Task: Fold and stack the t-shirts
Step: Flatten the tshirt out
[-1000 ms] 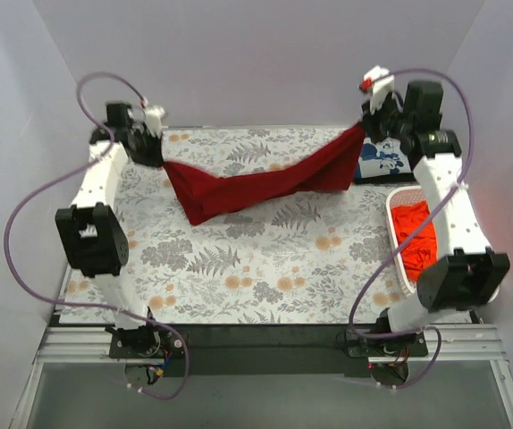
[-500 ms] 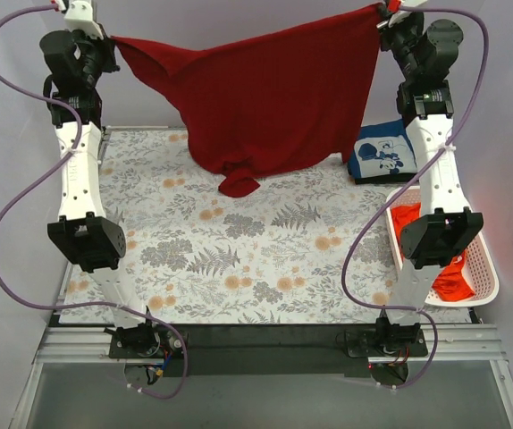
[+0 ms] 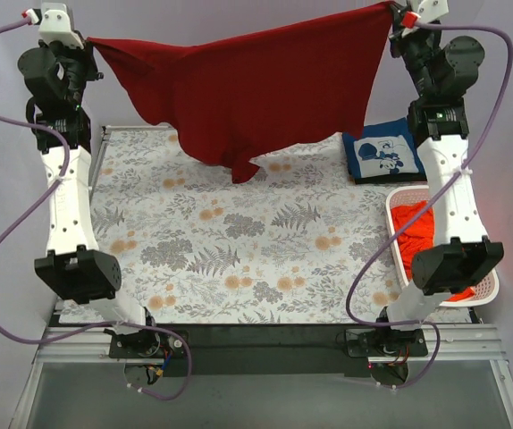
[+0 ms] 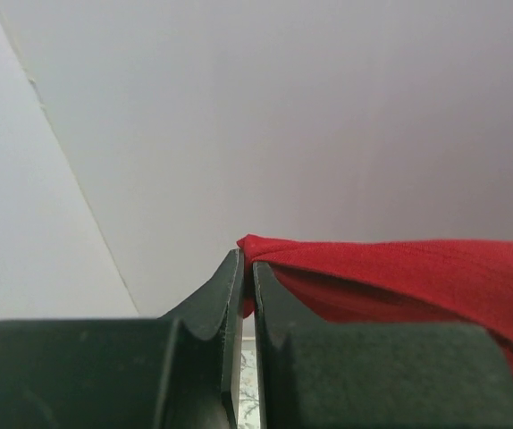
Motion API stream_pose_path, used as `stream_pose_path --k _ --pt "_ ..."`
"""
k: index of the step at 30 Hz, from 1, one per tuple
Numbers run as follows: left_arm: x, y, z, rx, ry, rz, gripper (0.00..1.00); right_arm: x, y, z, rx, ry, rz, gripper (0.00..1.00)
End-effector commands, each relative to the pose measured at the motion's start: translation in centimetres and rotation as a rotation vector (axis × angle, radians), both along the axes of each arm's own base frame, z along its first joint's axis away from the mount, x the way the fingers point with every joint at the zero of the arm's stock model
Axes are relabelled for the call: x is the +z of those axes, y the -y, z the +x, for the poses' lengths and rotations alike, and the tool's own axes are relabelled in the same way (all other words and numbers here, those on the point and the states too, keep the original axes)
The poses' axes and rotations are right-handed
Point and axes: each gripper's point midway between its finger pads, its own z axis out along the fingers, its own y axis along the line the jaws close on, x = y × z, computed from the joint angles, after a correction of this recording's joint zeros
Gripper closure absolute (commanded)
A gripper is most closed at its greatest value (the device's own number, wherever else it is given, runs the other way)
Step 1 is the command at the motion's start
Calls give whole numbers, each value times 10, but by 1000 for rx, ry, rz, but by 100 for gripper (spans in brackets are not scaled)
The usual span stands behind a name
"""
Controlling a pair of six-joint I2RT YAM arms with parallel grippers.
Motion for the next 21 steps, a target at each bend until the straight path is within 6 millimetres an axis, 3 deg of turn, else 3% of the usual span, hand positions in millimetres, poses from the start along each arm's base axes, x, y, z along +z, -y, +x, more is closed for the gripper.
stream_pose_path --k 1,2,4,5,6,7,8,10,15,18,21 --pt "72 -24 -78 144 193 8 100 73 12 -98 -13 224 5 99" --pt "88 -21 -105 156 240 18 100 73 11 -109 -5 229 1 99" --pt "90 -24 -125 197 272 31 100 57 8 -120 12 203 -9 99" --pt "106 -20 -153 208 325 42 100 68 10 -149 11 242 -7 99" --pt "110 -17 -166 212 341 54 100 69 11 -160 12 250 -5 99" --pt "122 -22 -182 258 398 48 100 79 13 -189 10 292 -2 99" --pt "126 -23 -191 277 417 58 100 72 13 -194 13 284 -4 99" --pt "149 -22 -227 316 503 70 100 87 17 -231 9 347 3 99" --pt "203 -18 -300 409 694 138 100 129 29 -297 -39 496 22 99" --pt "226 -17 -325 459 761 185 100 149 35 -320 -70 567 18 99" --pt "230 -17 -325 478 761 236 100 155 36 -319 -96 588 -3 99"
